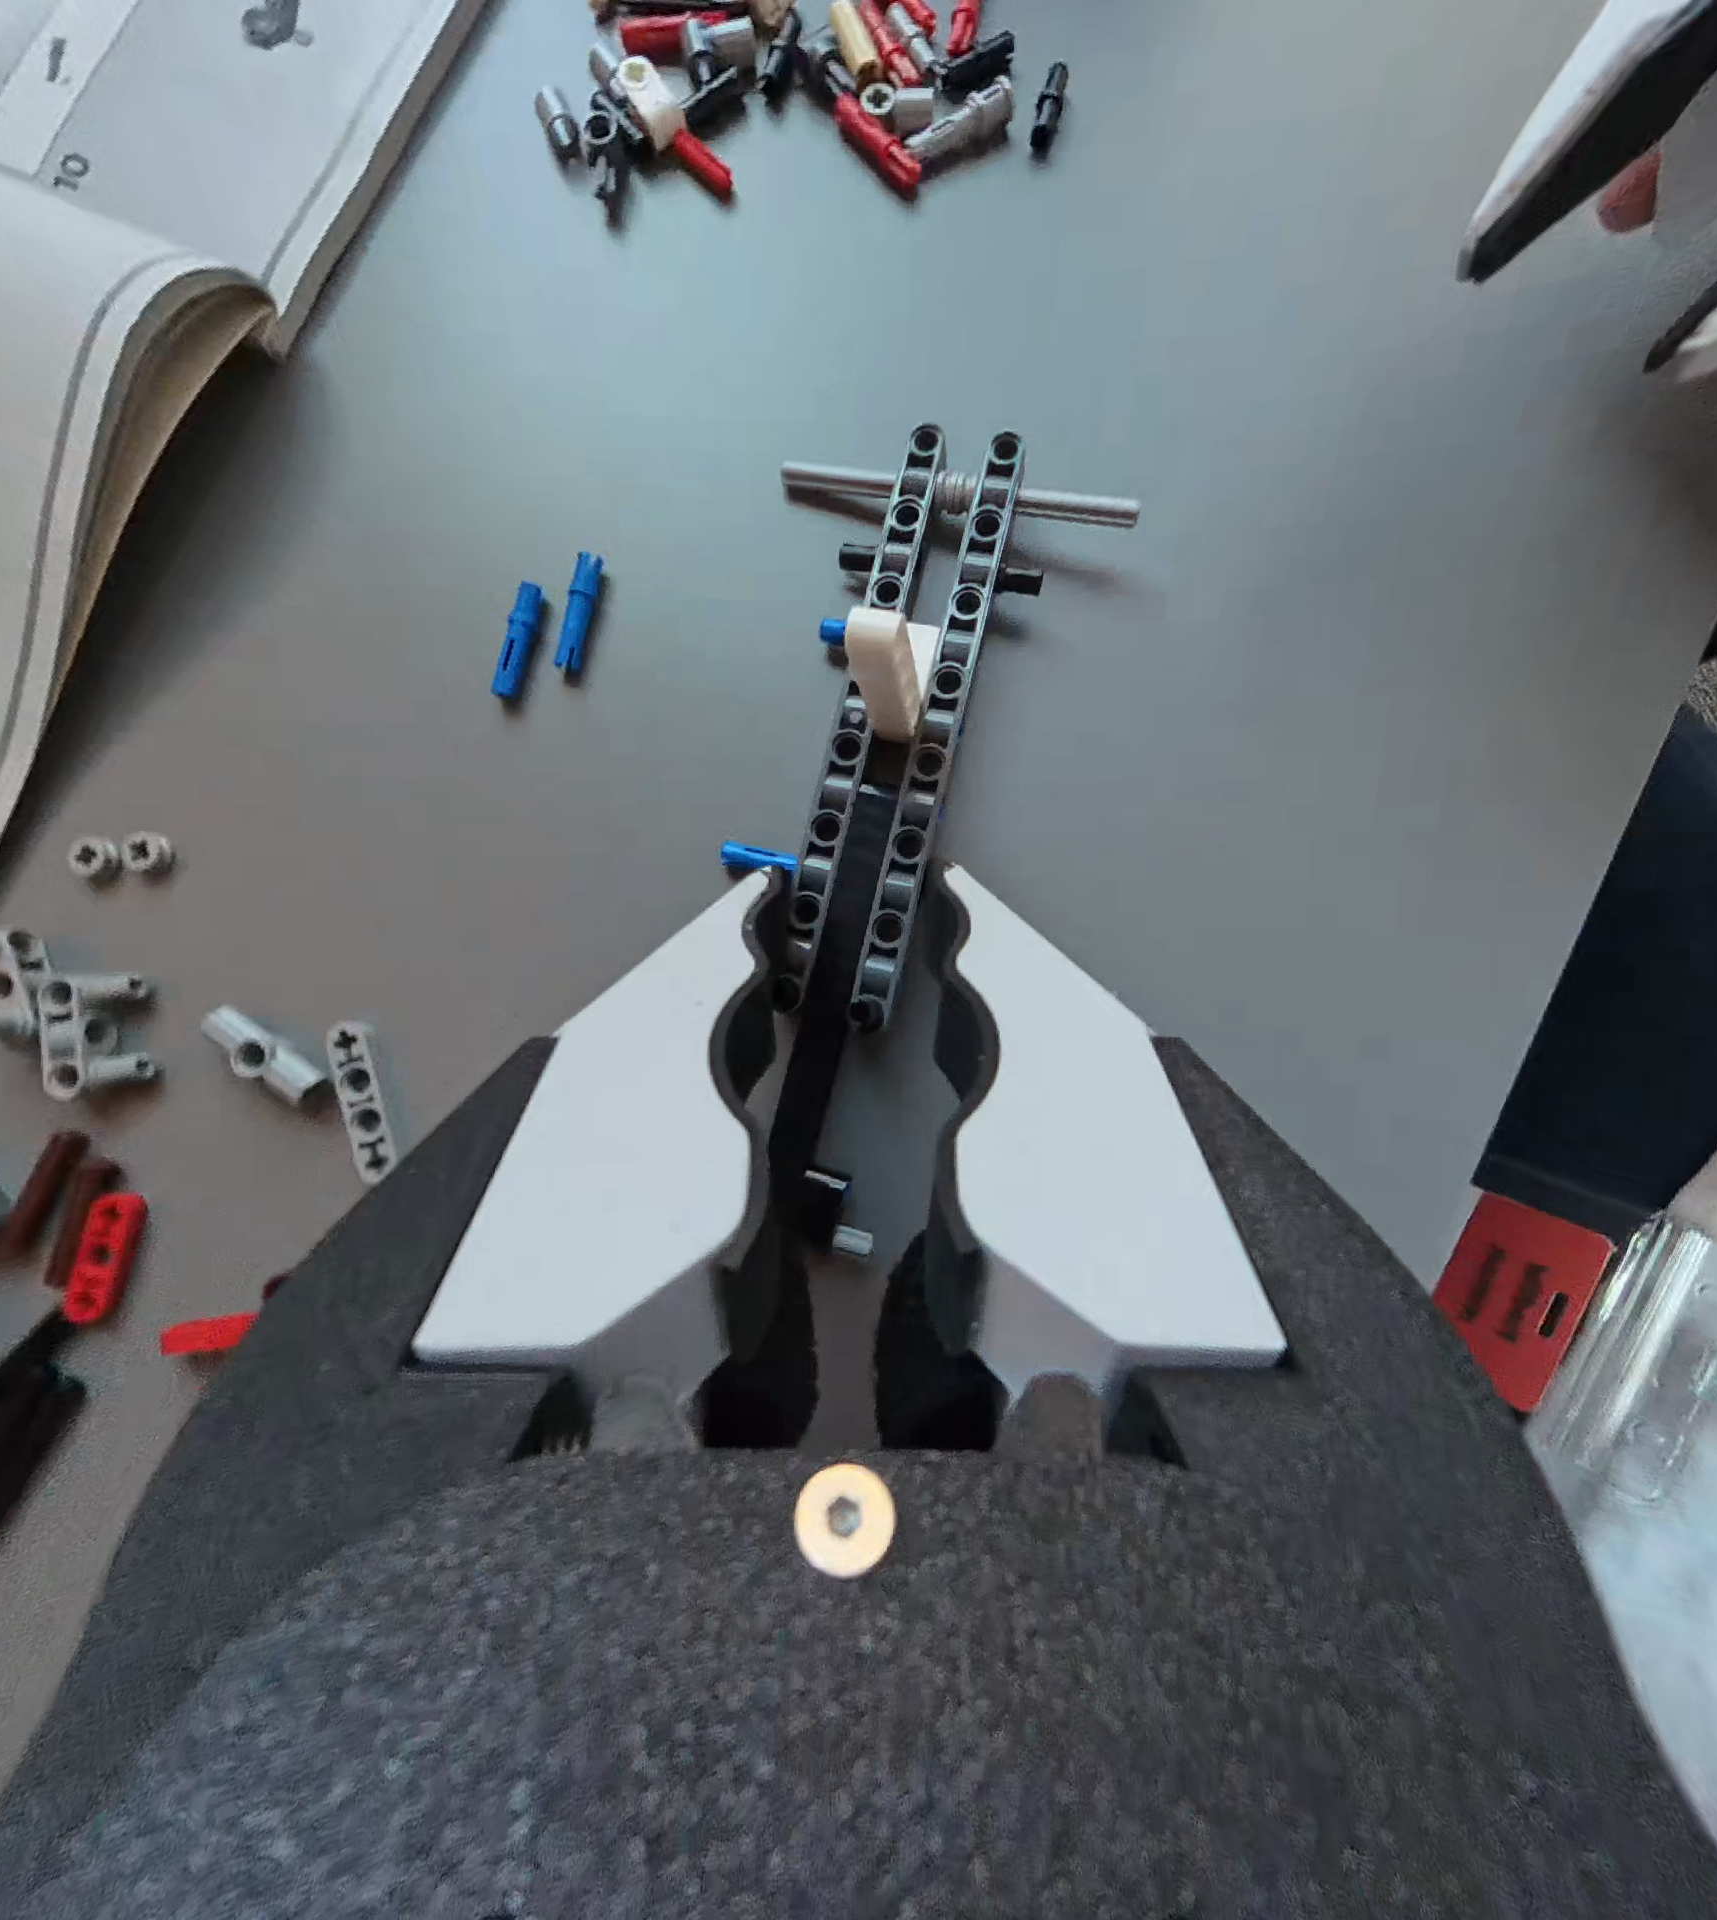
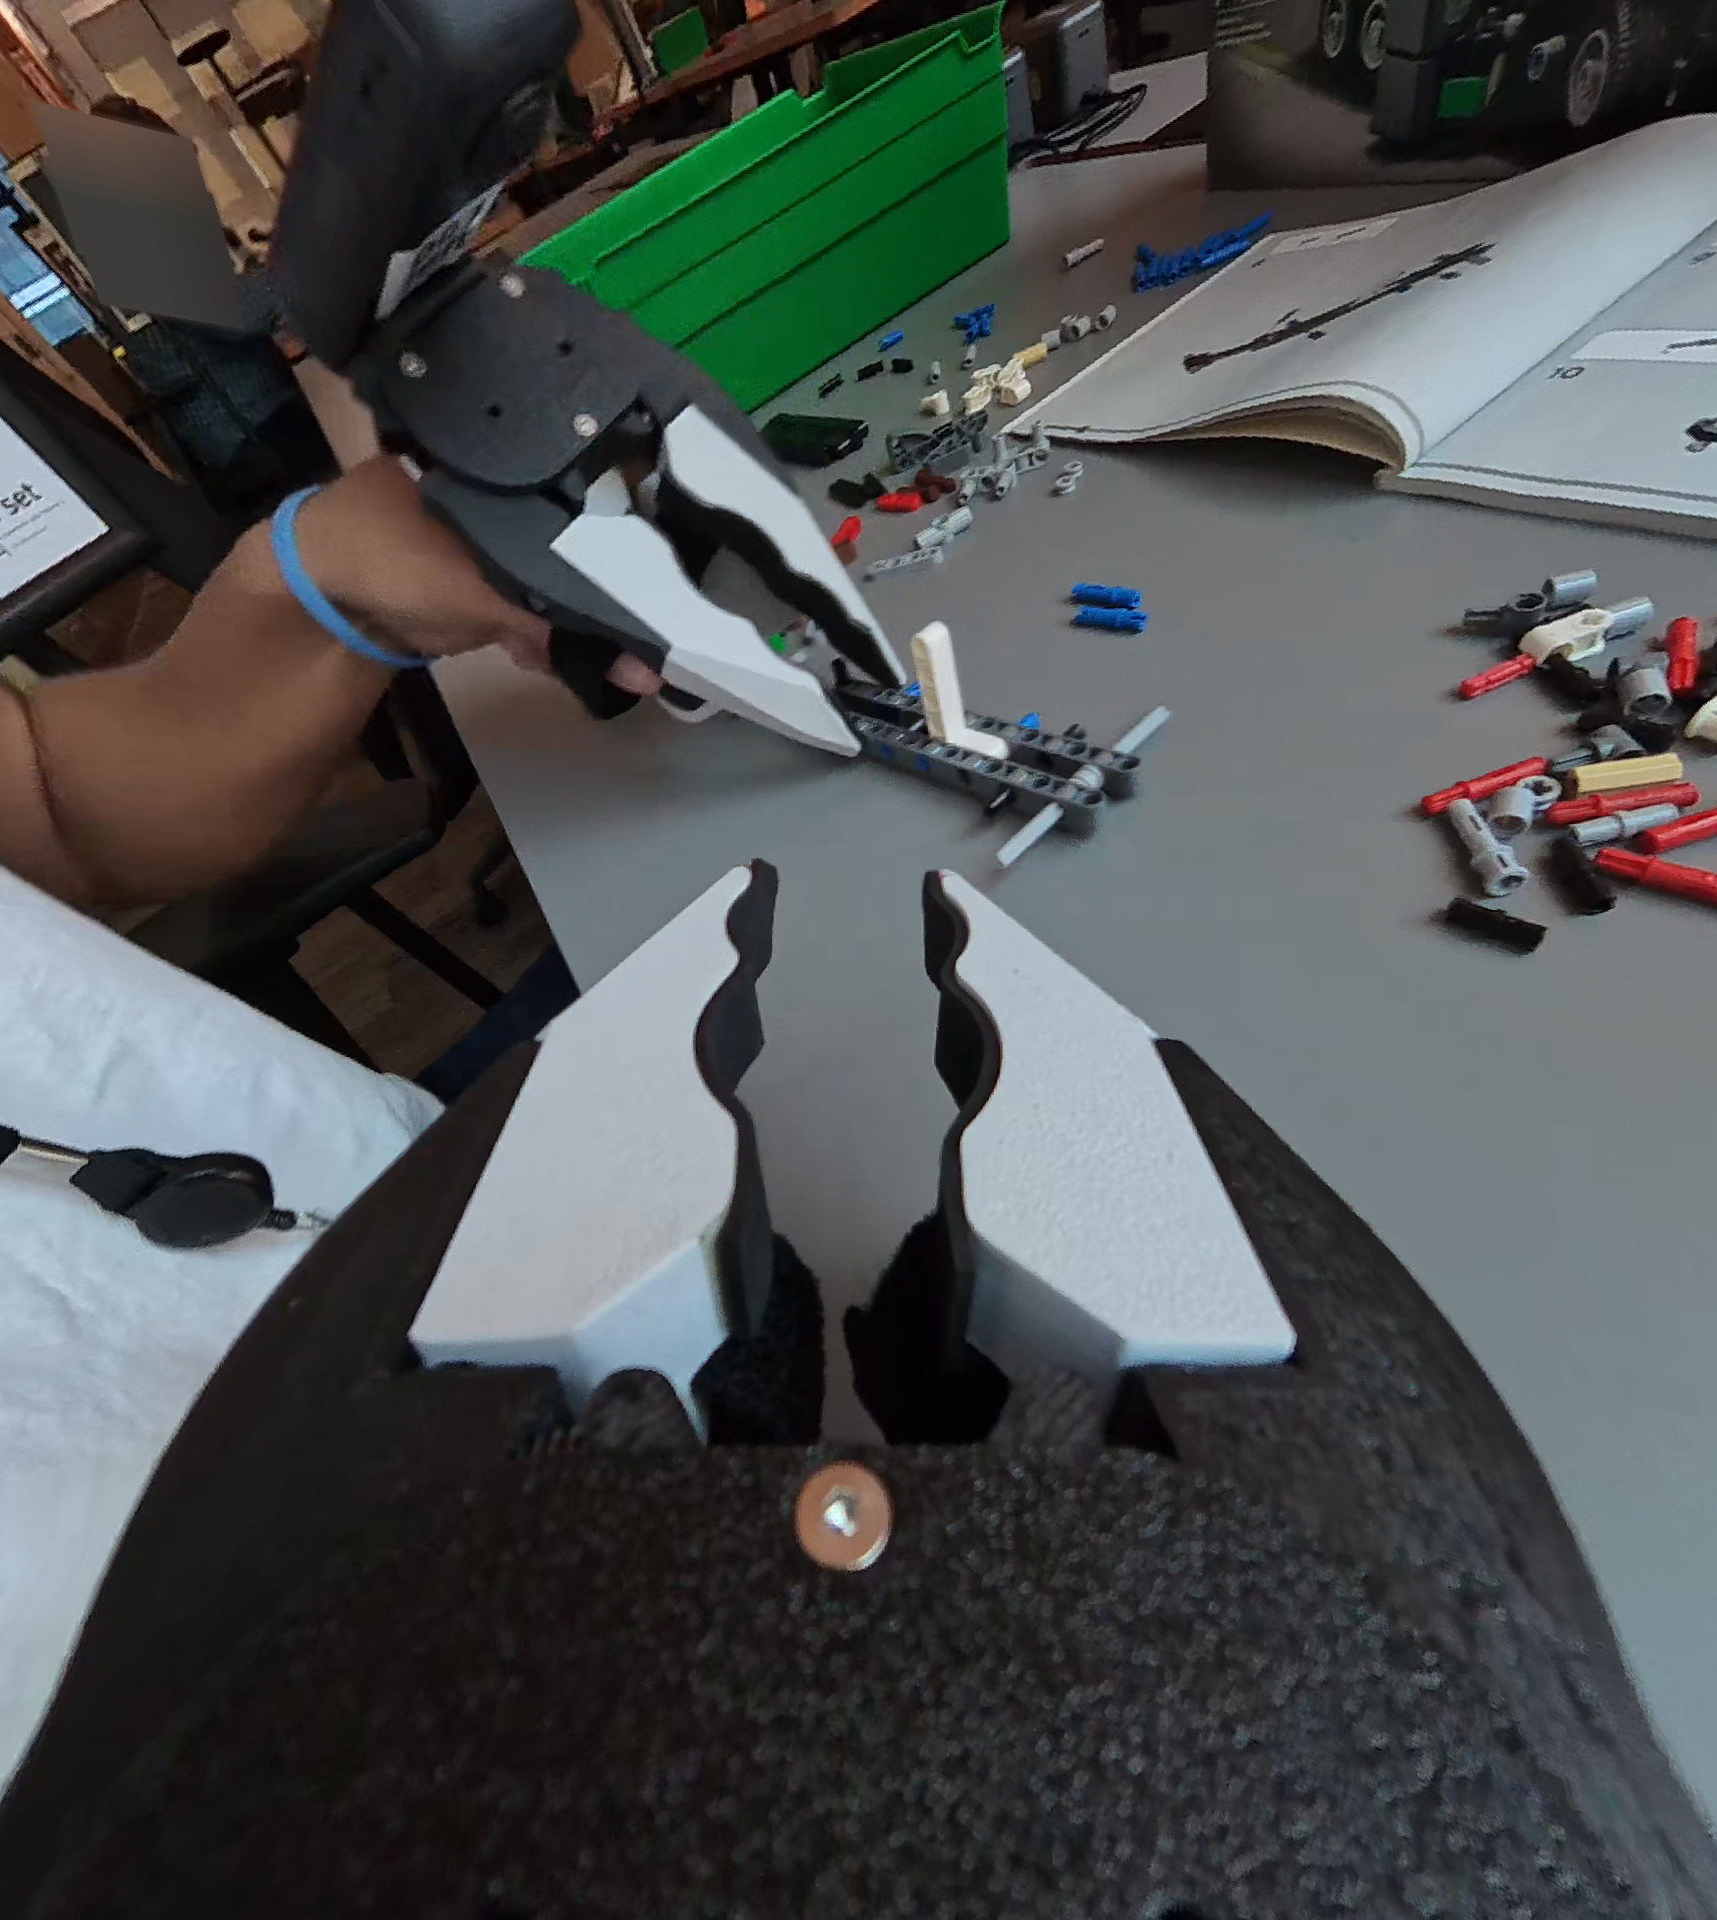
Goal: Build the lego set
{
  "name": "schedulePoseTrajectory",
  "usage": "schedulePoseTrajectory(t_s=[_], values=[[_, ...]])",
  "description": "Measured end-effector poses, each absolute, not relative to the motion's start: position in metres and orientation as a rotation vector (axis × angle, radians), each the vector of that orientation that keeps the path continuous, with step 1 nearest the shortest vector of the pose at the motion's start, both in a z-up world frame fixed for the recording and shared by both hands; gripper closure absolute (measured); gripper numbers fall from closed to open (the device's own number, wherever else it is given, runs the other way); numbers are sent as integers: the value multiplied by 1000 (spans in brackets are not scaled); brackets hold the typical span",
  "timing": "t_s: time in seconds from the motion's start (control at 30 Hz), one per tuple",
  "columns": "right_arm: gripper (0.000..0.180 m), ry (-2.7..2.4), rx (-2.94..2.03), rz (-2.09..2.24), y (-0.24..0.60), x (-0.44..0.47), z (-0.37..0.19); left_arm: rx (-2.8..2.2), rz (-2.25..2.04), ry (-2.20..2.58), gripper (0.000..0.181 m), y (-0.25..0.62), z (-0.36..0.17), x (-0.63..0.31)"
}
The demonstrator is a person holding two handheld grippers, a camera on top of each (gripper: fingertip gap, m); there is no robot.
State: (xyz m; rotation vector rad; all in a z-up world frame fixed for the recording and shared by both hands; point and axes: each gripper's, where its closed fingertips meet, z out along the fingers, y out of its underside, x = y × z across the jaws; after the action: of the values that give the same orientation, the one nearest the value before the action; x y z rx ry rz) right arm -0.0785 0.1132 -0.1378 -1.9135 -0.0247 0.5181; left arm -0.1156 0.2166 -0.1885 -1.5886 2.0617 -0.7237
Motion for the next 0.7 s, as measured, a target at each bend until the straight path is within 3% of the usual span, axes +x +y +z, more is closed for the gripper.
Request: schedulePoseTrajectory(t_s=[0.3,0.47,0.7], values=[[150,105,-1906,475,143,-59,-134,-1706,-659,1844,156,213,-189,-119],[155,88,-1862,427,154,-53,-122,-1680,-790,1665,146,214,-173,-125],[156,35,-1820,271,153,-38,-119,-1549,-1097,1474,147,229,-137,-151]])
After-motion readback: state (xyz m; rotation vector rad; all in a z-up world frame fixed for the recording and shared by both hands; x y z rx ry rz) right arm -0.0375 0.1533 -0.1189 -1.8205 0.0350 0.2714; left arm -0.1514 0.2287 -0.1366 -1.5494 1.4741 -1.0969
